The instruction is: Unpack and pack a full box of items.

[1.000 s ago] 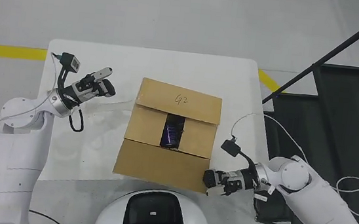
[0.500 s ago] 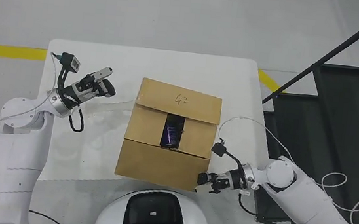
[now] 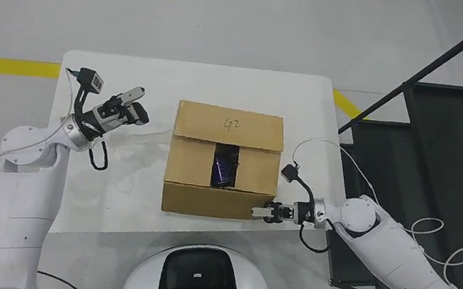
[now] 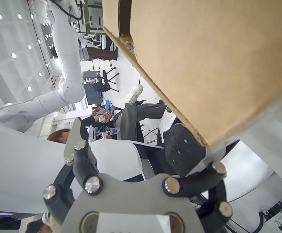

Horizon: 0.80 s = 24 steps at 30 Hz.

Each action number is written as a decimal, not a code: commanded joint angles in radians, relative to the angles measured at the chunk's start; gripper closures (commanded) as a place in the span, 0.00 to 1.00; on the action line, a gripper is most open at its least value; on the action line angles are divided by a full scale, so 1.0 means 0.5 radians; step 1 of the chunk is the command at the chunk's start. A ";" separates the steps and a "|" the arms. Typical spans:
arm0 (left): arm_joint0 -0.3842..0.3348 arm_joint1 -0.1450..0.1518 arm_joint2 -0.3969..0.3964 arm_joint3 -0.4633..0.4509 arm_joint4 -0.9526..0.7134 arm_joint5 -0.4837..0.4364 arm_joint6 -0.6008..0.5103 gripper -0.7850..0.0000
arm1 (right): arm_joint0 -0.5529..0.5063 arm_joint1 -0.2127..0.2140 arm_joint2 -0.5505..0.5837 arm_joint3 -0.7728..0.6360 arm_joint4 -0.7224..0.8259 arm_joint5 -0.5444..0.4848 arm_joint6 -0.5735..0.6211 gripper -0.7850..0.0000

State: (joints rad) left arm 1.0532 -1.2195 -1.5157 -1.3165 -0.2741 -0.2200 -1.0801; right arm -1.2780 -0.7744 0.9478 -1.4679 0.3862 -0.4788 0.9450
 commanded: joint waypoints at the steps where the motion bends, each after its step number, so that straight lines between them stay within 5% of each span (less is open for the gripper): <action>1: 0.000 0.000 0.000 0.000 0.000 0.000 0.000 0.00 | 0.009 -0.006 0.008 0.019 0.012 0.004 -0.012 0.00; 6: 0.000 0.000 0.000 0.000 0.000 0.000 0.000 0.00 | 0.018 -0.014 0.039 0.059 0.070 -0.024 0.020 0.00; 14: 0.027 0.002 0.006 -0.082 -0.067 0.033 0.026 0.00 | -0.151 0.069 0.370 0.039 0.503 -0.228 0.399 0.00; 24: -0.058 -0.009 0.206 -0.051 -0.425 0.217 -0.300 0.00 | -0.239 0.096 0.671 0.203 0.952 -0.178 0.419 0.00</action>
State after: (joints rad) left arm 1.0317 -1.2218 -1.4353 -1.3558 -0.4566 -0.1299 -1.1981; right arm -1.4002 -0.7246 1.2812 -1.3775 0.8453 -0.5721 1.1524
